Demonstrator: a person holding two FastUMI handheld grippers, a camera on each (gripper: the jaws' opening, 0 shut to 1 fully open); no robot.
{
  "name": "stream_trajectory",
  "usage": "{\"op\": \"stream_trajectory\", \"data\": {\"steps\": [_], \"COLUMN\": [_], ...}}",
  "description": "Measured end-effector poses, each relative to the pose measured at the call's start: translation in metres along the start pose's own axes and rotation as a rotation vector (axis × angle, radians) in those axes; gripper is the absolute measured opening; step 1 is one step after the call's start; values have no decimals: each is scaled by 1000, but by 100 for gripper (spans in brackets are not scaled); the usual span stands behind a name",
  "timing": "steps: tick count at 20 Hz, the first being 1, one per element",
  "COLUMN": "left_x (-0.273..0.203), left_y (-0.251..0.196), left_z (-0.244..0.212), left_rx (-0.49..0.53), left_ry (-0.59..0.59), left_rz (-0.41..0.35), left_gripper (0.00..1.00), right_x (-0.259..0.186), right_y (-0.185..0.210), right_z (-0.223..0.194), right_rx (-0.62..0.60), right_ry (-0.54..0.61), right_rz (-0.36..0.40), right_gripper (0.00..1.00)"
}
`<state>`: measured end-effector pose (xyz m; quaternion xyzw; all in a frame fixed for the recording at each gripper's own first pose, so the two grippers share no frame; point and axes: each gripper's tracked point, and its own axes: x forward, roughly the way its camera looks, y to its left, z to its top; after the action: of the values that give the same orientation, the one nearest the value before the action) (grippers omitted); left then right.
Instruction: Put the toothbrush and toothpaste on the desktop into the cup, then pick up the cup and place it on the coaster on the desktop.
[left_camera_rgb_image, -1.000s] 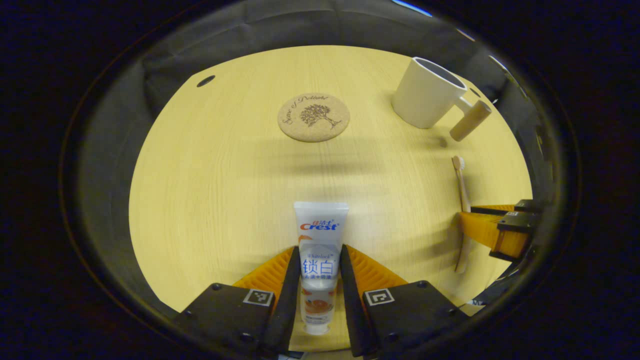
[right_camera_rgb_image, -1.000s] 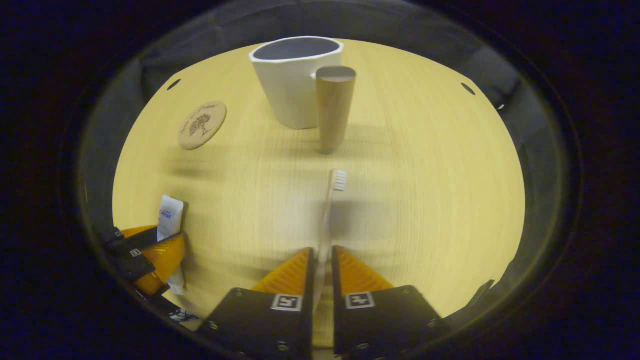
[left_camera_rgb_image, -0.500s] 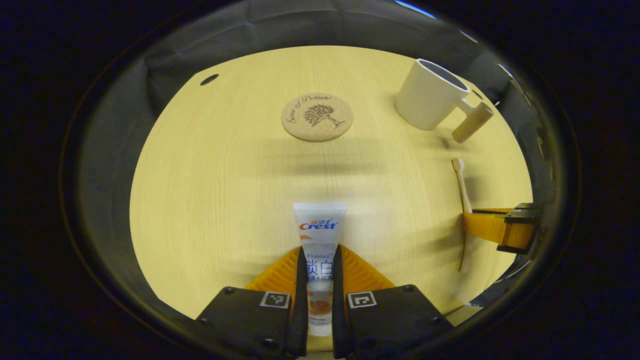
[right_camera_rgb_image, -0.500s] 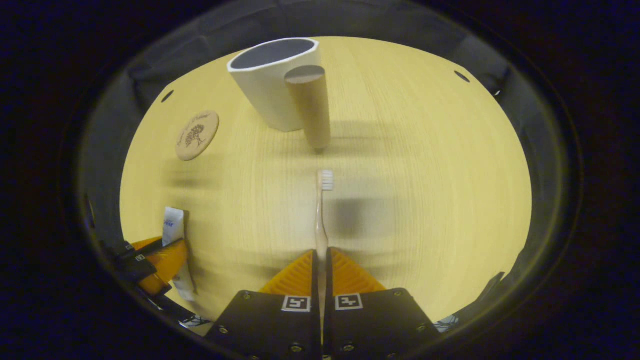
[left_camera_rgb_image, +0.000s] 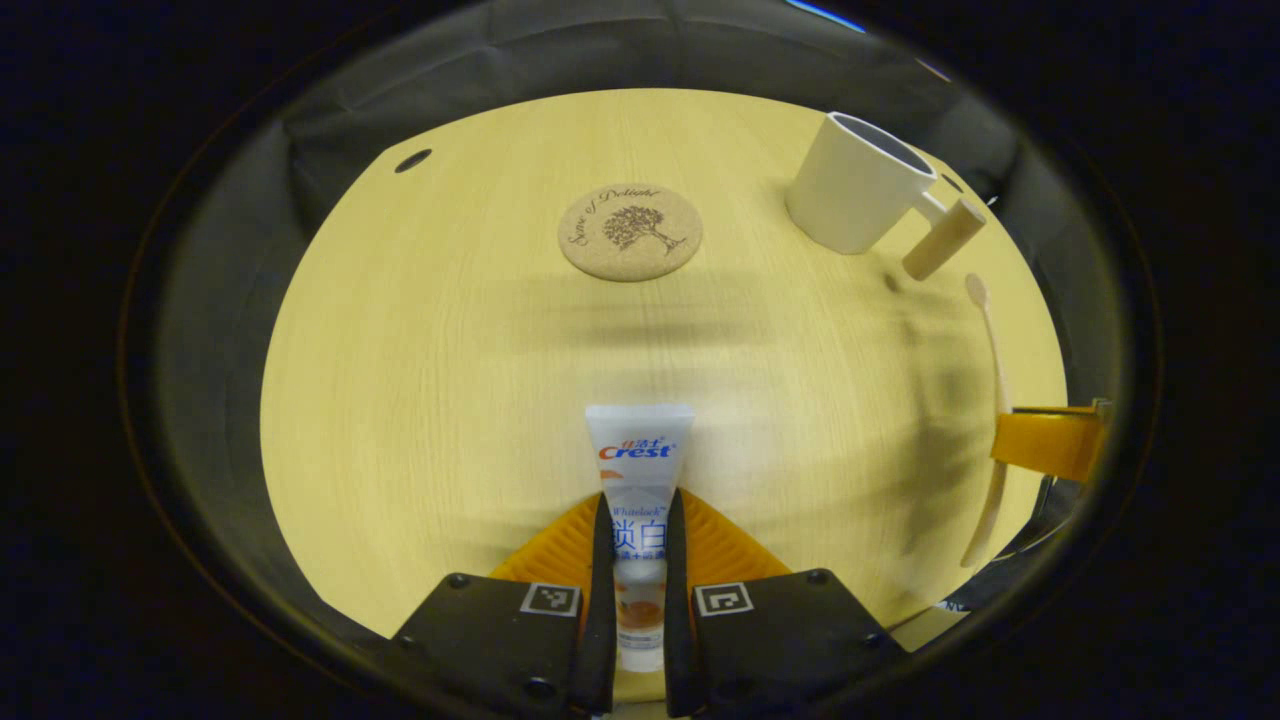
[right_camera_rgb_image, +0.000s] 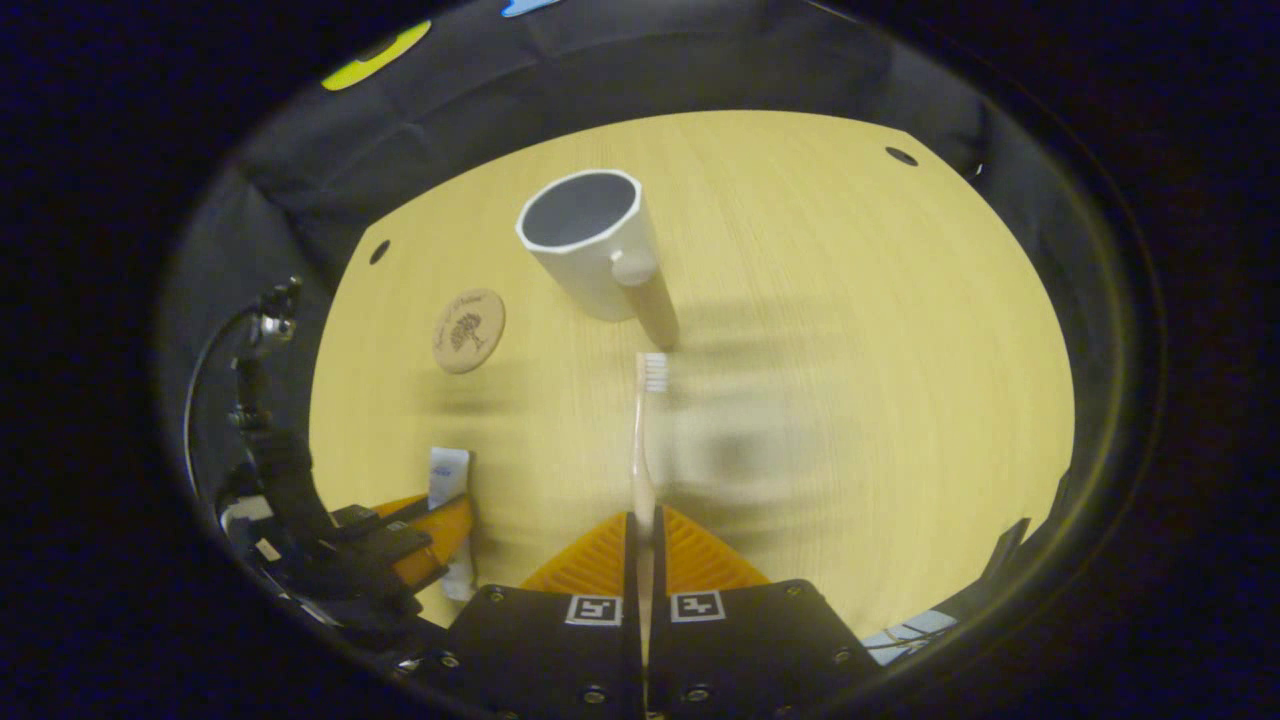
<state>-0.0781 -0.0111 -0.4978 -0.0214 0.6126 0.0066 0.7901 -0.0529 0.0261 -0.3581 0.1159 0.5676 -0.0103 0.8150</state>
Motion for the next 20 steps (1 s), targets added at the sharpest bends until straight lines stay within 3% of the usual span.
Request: {"op": "stream_trajectory", "data": {"steps": [9,14,20], "left_x": [-1,-1,-5], "left_y": [0,0,2], "left_z": [1,1,1], "left_rx": [-4,1,-39], "left_ry": [-9,-8,-18], "left_rz": [-11,-14,-34], "left_gripper": [26,28,27], "right_x": [-46,-50,-35], "right_y": [27,29,31], "right_z": [108,175,219], "right_rx": [19,59,115], "right_ry": [-202,-300,-346], "right_rz": [58,47,51], "right_gripper": [3,3,3]}}
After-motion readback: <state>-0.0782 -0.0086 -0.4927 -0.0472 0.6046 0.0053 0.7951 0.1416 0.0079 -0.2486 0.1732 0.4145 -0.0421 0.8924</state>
